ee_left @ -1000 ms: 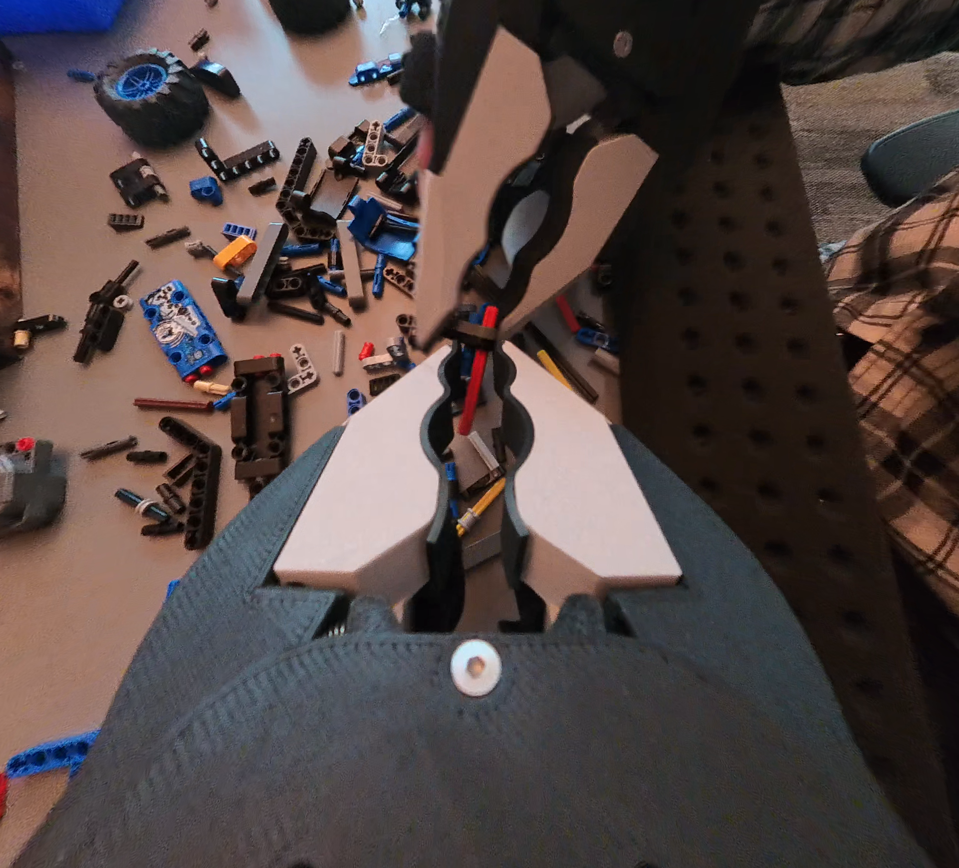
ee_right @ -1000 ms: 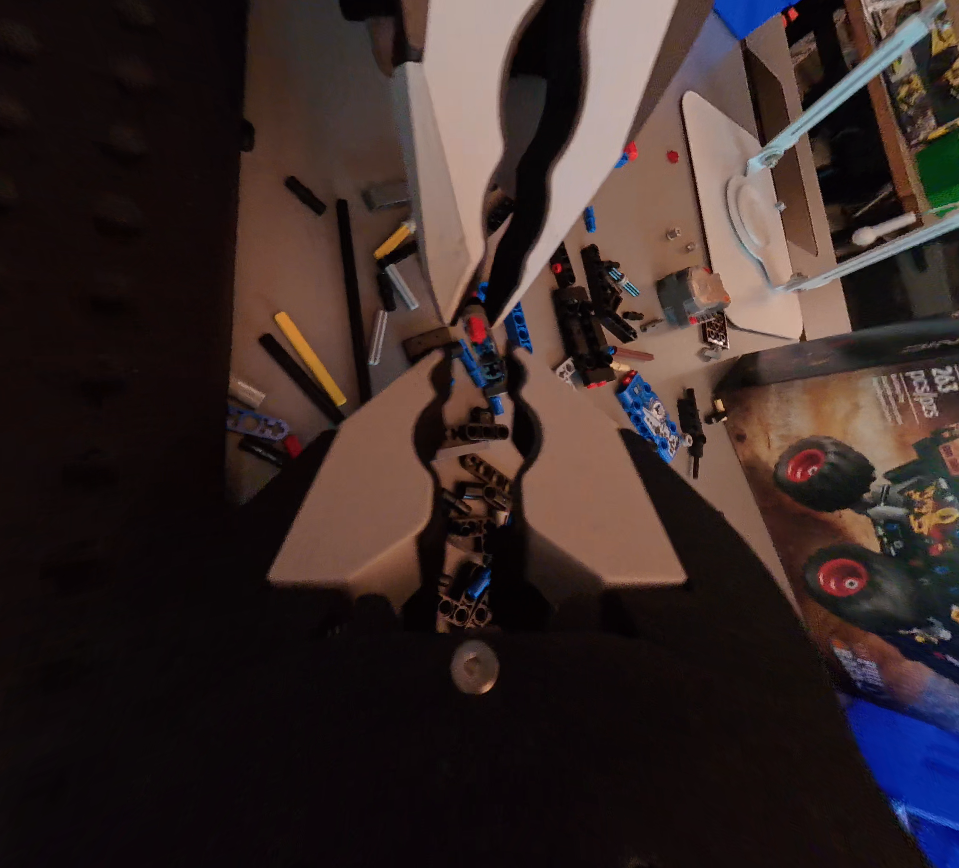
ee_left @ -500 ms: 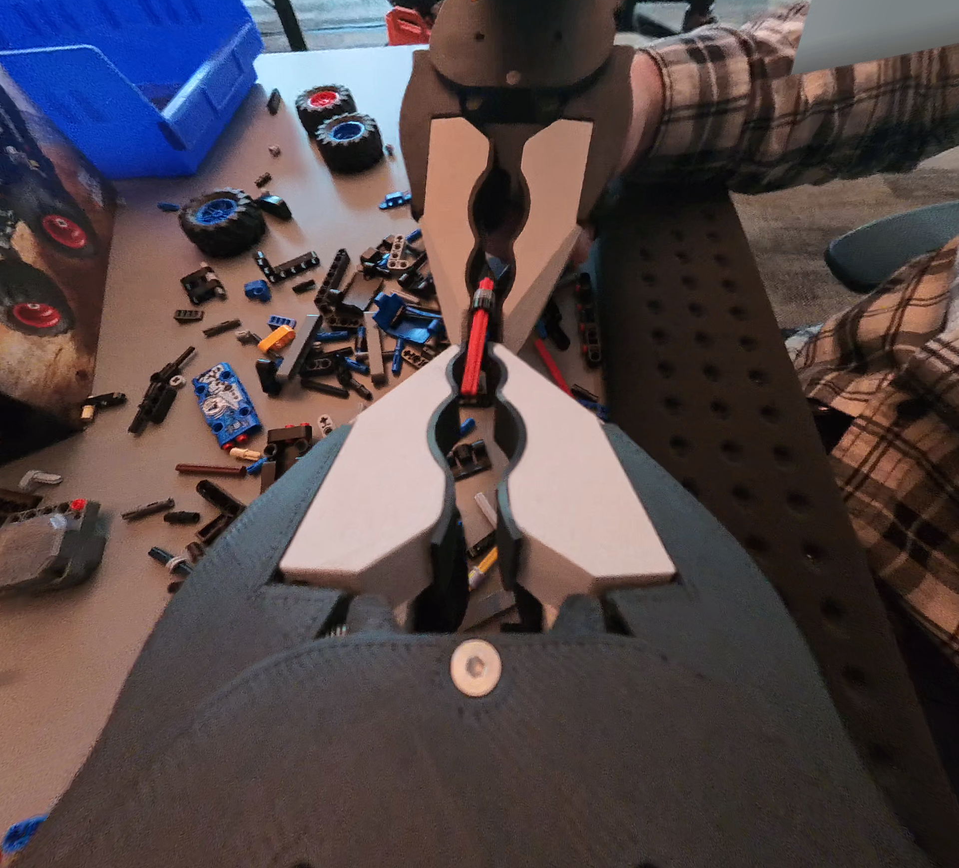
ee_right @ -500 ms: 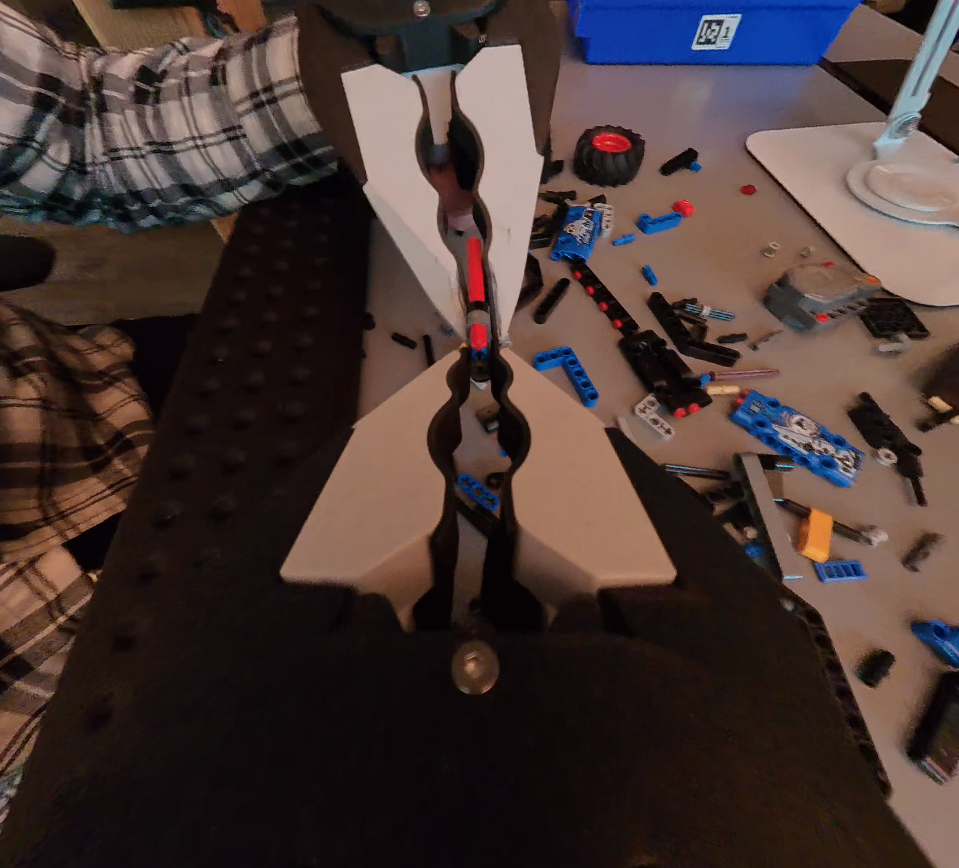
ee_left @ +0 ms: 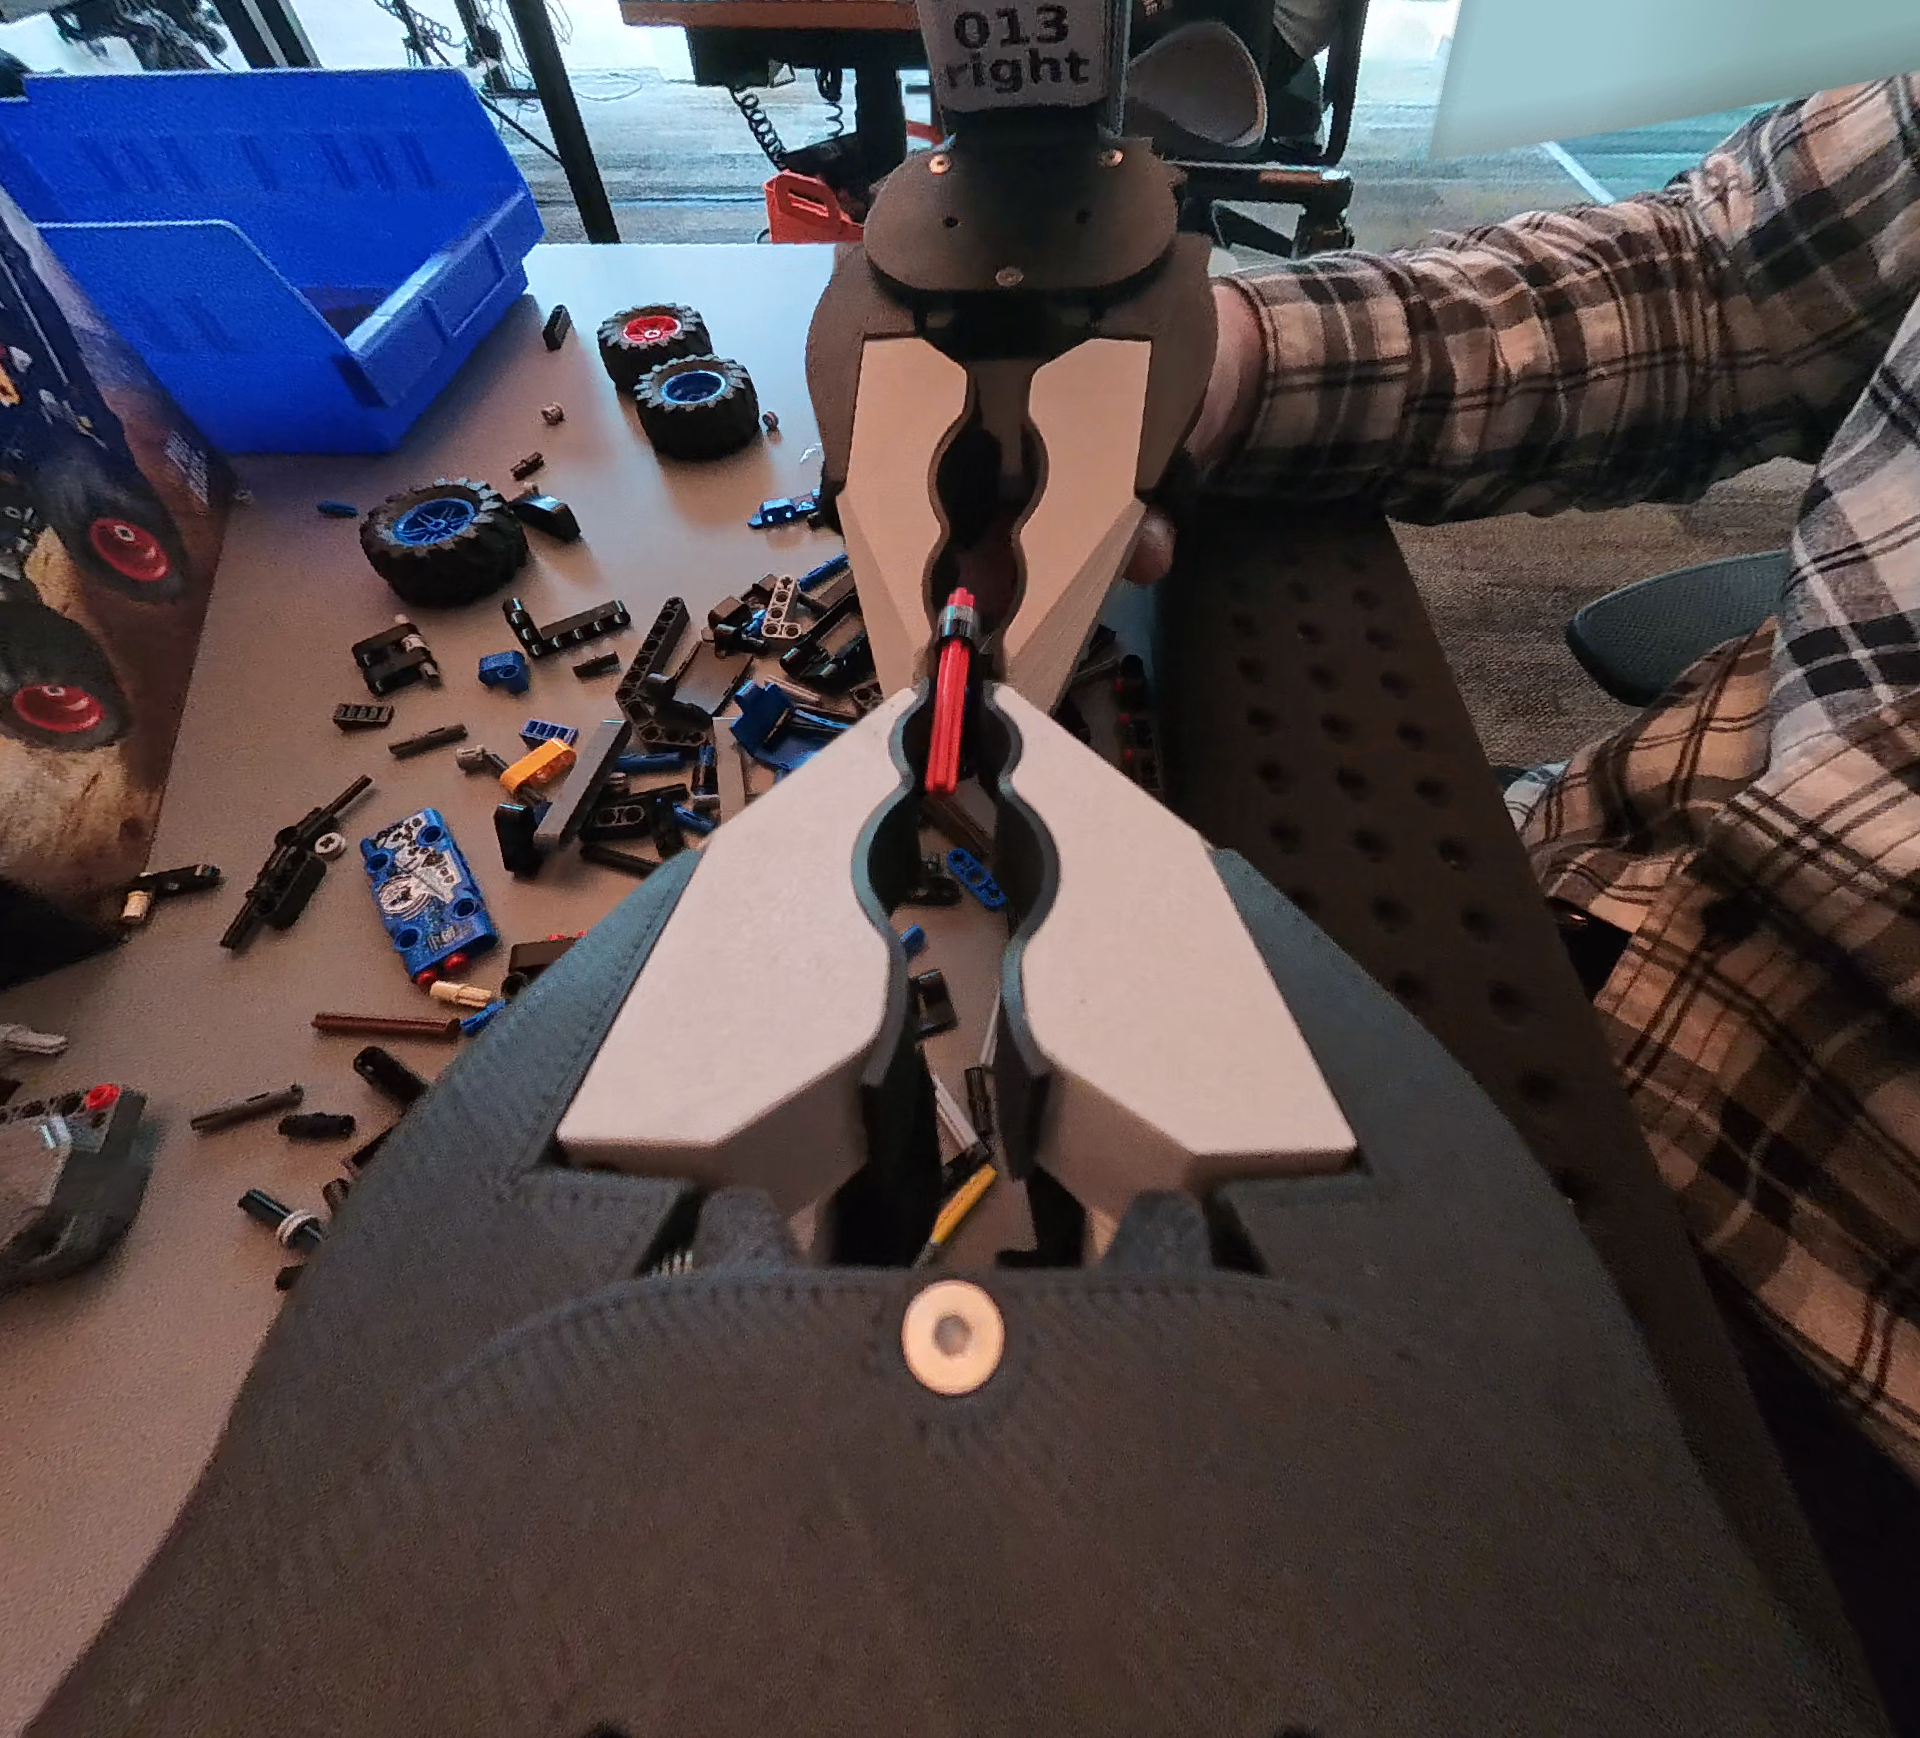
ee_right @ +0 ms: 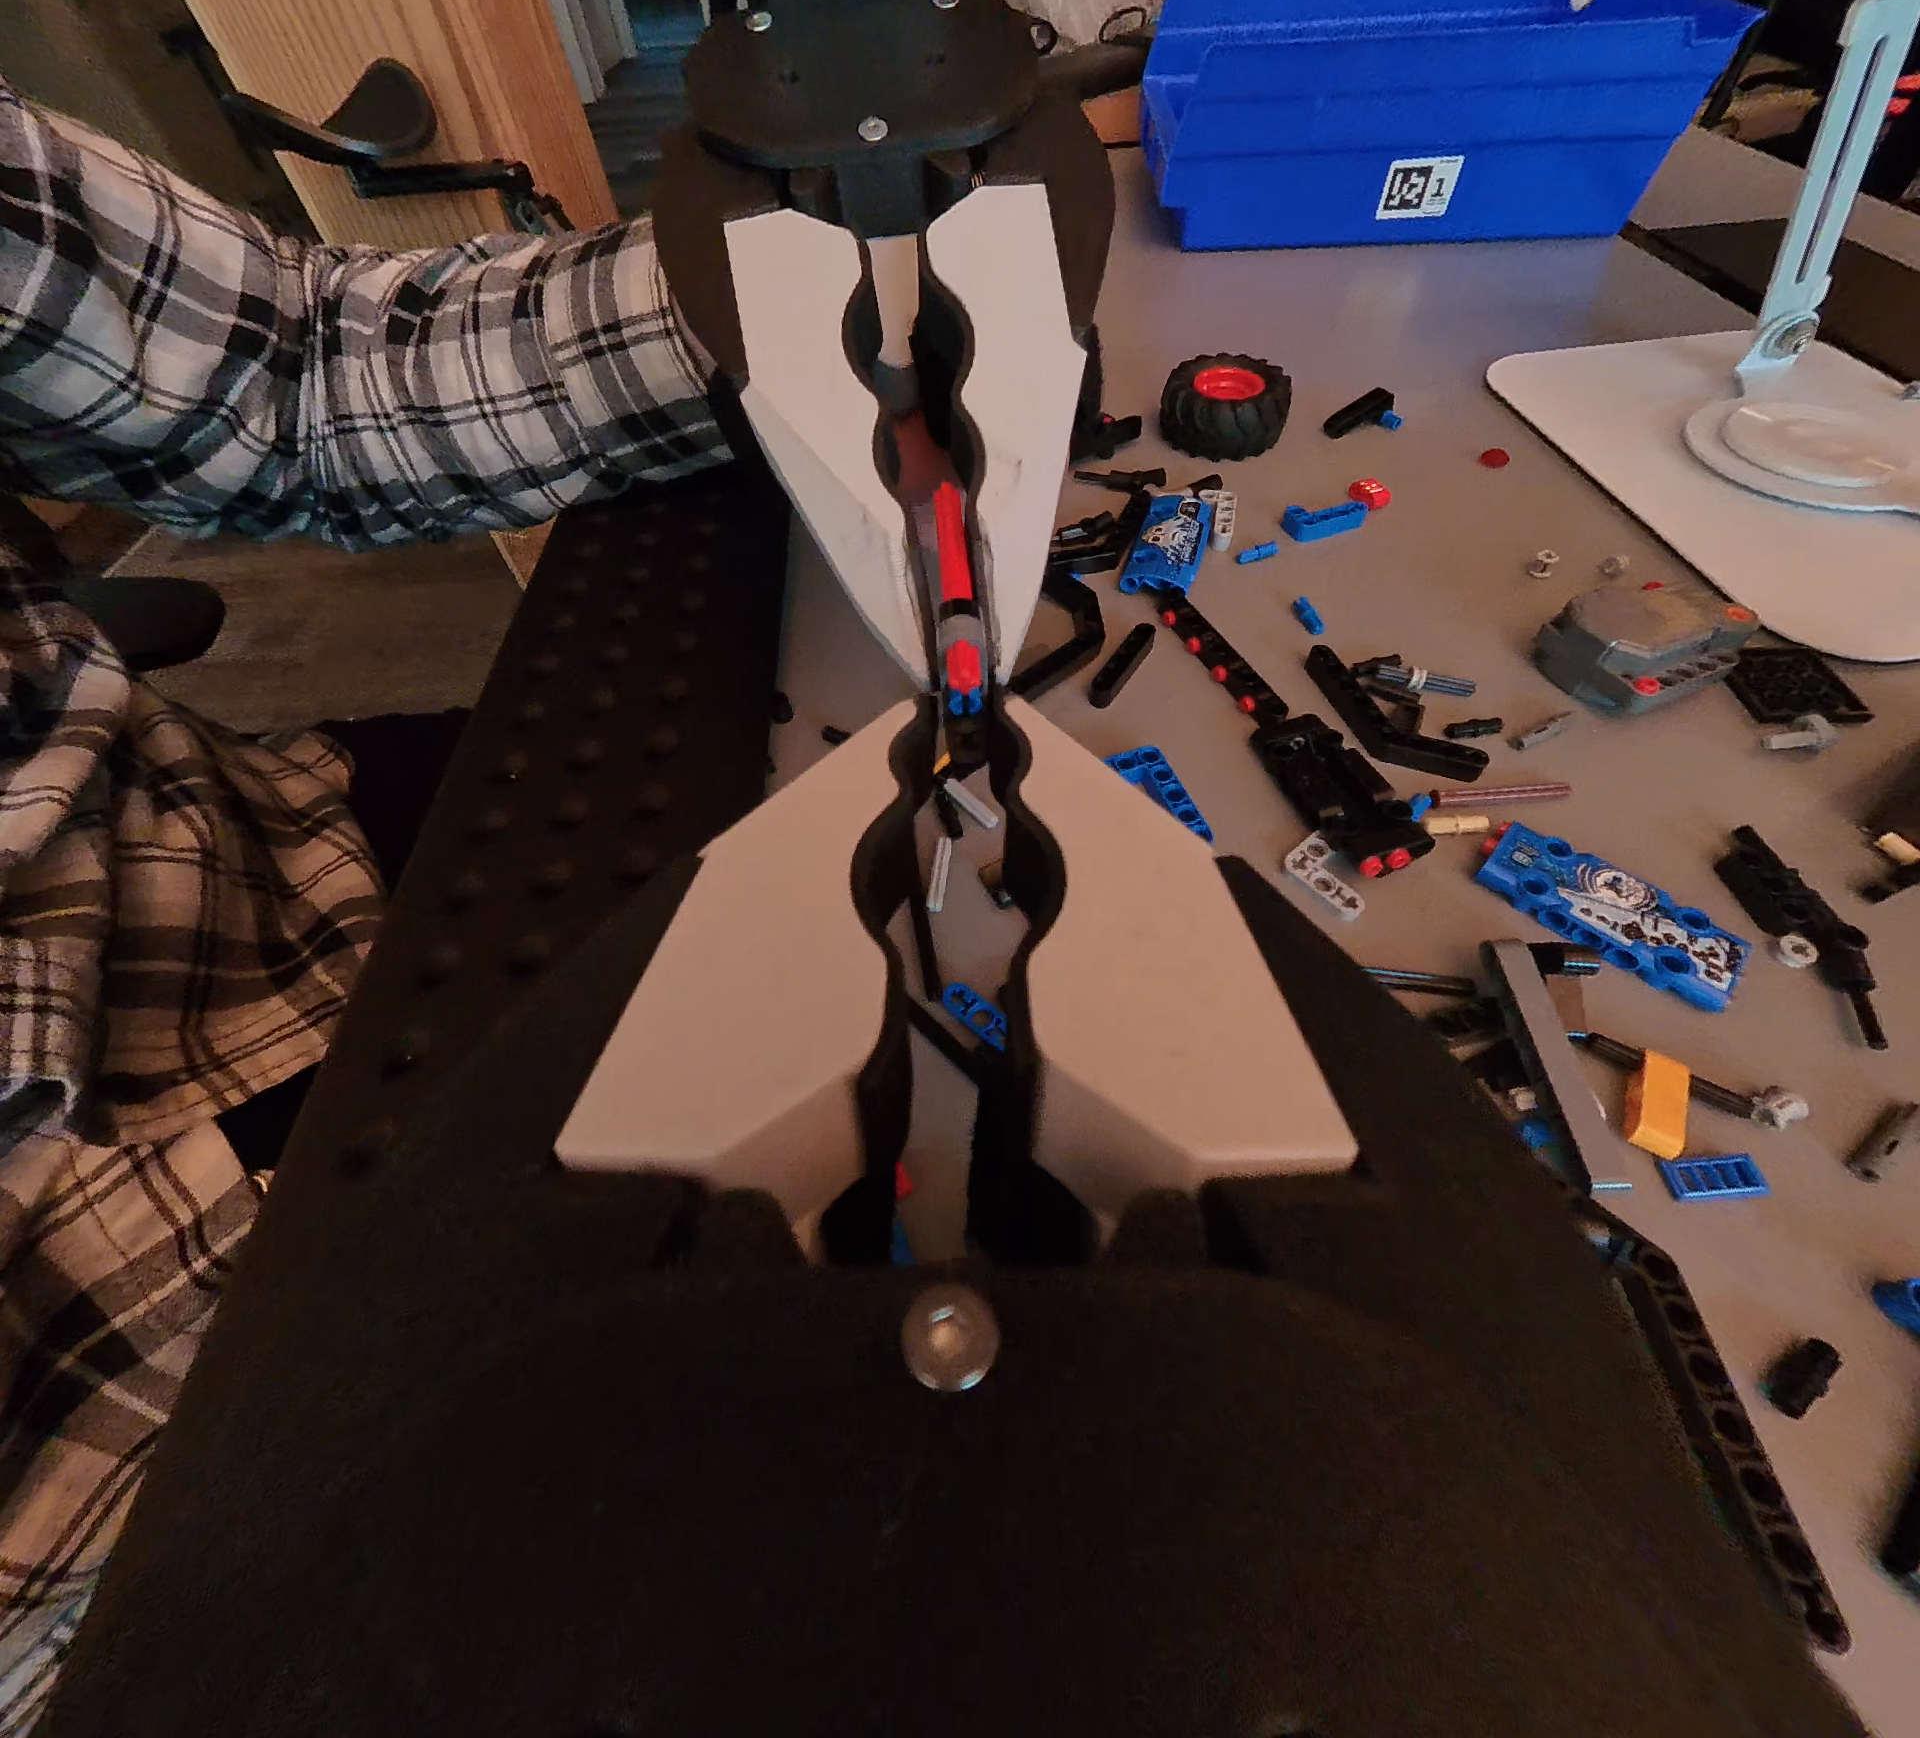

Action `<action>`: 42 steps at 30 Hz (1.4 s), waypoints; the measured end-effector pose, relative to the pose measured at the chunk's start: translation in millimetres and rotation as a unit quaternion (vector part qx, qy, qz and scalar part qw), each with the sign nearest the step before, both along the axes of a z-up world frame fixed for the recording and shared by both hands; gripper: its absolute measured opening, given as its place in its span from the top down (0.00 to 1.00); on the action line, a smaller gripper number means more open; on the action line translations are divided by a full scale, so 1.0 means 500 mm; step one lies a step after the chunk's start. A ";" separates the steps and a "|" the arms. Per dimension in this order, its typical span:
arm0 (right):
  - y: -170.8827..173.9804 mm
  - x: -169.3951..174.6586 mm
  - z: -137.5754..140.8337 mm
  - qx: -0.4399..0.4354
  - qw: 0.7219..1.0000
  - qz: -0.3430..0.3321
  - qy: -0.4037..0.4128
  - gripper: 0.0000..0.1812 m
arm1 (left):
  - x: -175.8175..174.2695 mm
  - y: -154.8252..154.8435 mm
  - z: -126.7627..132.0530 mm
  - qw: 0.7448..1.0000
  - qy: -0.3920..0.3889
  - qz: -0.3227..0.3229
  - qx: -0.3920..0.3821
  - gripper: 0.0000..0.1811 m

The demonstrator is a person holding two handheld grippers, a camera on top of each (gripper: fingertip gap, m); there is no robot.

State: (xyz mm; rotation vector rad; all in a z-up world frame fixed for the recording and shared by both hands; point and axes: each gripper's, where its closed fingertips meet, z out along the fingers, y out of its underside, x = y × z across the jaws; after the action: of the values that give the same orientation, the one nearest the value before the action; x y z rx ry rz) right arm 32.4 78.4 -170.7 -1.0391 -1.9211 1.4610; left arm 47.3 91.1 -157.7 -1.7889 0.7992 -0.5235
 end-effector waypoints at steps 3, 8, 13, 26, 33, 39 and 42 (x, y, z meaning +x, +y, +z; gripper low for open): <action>-0.002 0.001 -0.008 0.015 1.000 -0.001 -0.004 0.97 | 0.003 -0.003 -0.010 1.000 0.019 -0.003 -0.004 0.98; 0.005 0.002 0.001 0.011 1.000 -0.006 0.003 0.97 | 0.004 0.004 0.003 1.000 0.011 0.009 0.016 0.97; 0.008 0.008 0.018 -0.010 1.000 -0.005 0.019 0.97 | 0.007 0.006 0.020 1.000 -0.018 0.007 0.023 0.98; 0.017 0.026 0.039 -0.047 0.998 0.004 0.034 0.98 | 0.002 -0.003 0.011 1.000 0.016 -0.006 0.017 0.99; 0.031 0.024 0.044 -0.082 0.996 -0.003 0.027 0.97 | -0.004 0.015 0.025 0.999 -0.004 0.022 0.033 0.98; 0.029 0.024 0.039 -0.081 0.996 -0.003 0.024 0.97 | 0.003 0.015 0.034 0.999 -0.033 0.018 0.036 0.99; 0.031 0.021 0.038 -0.076 0.997 -0.008 0.027 0.97 | 0.004 0.013 0.029 0.999 -0.021 0.015 0.032 0.99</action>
State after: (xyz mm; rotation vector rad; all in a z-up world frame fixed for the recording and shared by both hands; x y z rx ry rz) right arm 42.8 93.8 -151.9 -1.0678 -1.7823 1.6289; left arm 49.4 97.7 -143.0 -1.7224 0.7507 -0.5083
